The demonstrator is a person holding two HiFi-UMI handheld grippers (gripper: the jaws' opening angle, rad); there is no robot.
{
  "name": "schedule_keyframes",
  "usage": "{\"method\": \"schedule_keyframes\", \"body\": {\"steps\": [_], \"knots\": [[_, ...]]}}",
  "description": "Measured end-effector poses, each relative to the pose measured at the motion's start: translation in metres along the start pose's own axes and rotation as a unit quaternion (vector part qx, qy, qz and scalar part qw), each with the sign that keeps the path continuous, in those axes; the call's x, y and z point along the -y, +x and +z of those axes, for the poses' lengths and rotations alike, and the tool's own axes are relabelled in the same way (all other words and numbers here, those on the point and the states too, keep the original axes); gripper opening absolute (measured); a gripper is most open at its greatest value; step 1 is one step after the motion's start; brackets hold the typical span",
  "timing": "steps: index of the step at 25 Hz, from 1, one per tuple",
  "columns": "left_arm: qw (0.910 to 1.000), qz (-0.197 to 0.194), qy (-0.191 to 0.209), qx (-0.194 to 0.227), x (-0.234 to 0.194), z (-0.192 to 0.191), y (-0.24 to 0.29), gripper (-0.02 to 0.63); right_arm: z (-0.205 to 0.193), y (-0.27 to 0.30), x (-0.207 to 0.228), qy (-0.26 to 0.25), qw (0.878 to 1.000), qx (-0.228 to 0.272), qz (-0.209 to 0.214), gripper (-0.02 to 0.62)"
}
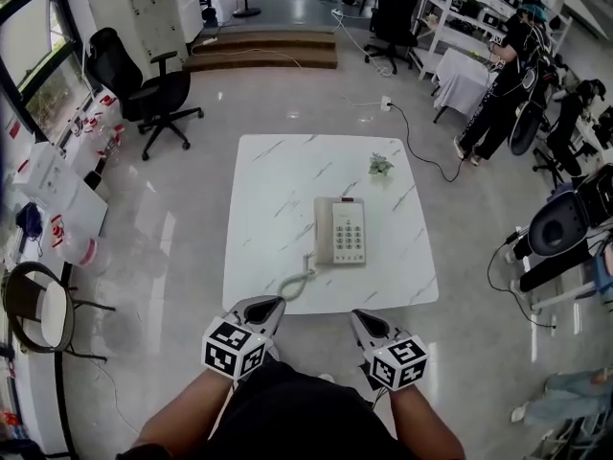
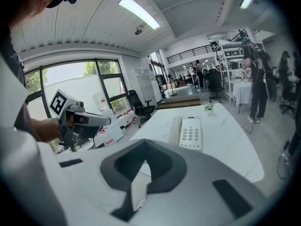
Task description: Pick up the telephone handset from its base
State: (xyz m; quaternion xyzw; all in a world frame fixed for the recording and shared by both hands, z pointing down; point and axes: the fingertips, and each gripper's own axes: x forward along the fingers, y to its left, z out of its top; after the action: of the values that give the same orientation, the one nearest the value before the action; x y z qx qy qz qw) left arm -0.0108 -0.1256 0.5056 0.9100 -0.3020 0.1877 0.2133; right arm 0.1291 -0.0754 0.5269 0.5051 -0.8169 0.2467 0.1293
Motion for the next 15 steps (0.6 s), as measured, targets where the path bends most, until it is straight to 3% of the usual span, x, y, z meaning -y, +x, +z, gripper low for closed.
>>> {"method": "schedule_keyframes", "body": {"steps": [15], "knots": [[0.9982,-0.044,0.029,-0.029,-0.099,0.022,0.003,0.002,0.038,0.081,-0.004,0.028,0.997,0.015,-0.069,0.0]]}}
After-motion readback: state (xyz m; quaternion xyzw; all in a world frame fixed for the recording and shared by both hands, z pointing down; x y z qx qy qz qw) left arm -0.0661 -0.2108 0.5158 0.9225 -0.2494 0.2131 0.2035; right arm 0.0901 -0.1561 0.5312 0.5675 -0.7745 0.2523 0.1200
